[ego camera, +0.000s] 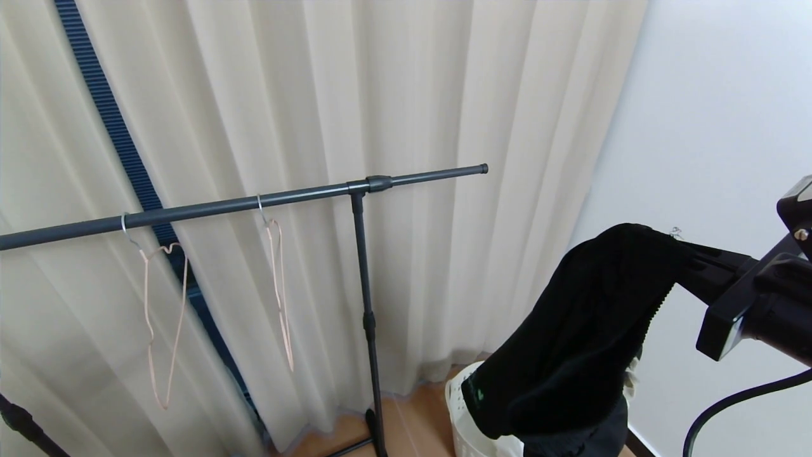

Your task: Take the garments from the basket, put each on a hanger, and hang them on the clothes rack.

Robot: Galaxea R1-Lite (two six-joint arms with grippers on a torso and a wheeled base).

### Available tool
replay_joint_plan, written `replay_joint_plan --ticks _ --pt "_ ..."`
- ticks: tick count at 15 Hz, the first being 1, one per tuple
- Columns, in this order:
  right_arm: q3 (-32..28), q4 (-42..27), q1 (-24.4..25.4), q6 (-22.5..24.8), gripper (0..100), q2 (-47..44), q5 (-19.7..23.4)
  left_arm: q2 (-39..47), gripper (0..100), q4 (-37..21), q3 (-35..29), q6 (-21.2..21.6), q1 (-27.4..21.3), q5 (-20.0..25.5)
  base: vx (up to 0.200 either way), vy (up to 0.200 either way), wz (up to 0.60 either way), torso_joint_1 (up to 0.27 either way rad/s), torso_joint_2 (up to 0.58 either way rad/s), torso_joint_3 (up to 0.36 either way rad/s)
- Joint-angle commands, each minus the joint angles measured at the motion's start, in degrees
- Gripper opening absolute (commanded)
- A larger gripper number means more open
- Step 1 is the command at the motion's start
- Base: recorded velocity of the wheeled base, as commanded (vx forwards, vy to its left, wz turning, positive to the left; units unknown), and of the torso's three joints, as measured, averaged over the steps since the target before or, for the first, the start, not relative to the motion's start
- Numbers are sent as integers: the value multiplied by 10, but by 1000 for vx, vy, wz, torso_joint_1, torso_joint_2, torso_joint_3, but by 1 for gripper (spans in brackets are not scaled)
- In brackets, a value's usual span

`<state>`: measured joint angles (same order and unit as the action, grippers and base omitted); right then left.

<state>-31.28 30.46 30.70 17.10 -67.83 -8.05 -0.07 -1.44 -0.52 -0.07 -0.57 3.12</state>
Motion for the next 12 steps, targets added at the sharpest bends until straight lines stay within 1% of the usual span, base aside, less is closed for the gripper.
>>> replay_joint_plan --ticks 1,8,11,12 --pt "1 0 1 0 0 -1 0 1 100 0 0 0 0 0 0 0 600 2 -2 2" --pt "1 0 1 0 0 3 0 1 100 0 0 -1 1 0 0 0 600 6 1 4" --pt "-1 0 1 1 0 4 0 1 100 -1 0 0 0 0 0 0 0 0 0 0" --pt "-1 0 1 1 0 4 0 1 100 -1 -1 0 0 1 -200 0 0 -2 2 2"
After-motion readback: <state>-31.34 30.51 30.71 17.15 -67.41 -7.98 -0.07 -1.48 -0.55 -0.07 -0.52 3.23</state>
